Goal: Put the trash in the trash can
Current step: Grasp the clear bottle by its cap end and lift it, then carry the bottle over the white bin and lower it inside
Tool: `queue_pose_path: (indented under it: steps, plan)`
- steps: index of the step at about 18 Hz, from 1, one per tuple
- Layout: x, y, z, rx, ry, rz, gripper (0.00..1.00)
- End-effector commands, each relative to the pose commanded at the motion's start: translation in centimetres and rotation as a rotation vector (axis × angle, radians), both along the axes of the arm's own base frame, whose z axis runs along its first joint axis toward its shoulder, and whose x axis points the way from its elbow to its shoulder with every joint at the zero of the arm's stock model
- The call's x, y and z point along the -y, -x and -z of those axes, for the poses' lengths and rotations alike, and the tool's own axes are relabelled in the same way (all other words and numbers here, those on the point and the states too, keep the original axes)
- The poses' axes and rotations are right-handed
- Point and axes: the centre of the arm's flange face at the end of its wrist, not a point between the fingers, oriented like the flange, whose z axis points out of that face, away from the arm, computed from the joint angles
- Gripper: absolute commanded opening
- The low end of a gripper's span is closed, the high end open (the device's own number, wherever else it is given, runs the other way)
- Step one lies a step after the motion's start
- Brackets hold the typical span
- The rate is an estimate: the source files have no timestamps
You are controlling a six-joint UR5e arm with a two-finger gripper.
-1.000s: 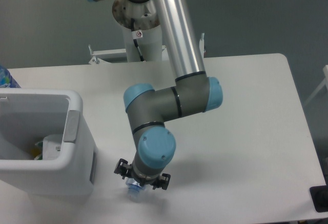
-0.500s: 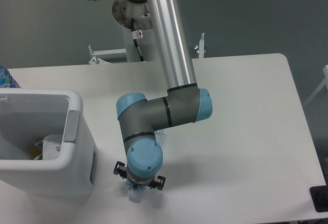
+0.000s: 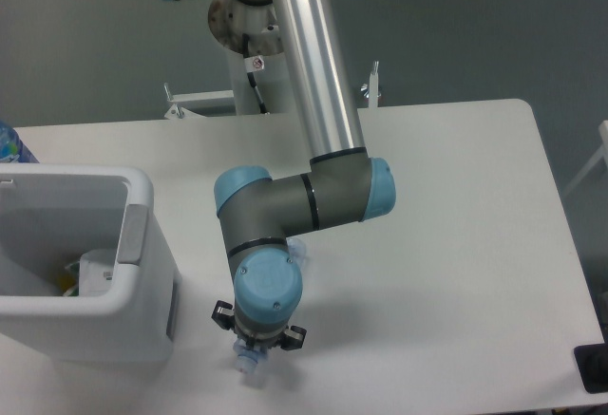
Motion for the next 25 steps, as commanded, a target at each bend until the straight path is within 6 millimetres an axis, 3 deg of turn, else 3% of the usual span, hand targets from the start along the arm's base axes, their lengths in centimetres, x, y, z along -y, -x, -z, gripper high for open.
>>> queue_pose_path:
  steps: [6,10,14,17,21,25]
  plan:
    - [1.0,3.4,-2.0,0.003,-0.056,-0.043,0.33]
    - [1.5,4.2,-2.4,0.003,-0.066,-0.047,0.33]
    - [2.1,5.0,-4.9,0.029,-0.138,-0.066,0.33]
    - [2.6,5.4,-8.9,0.049,-0.234,-0.081,0.33]
    - [4.4,5.8,-17.0,0.065,-0.457,-0.094,0.33]
    - [5.5,4.1,-23.6,0.086,-0.635,-0.058,0.33]
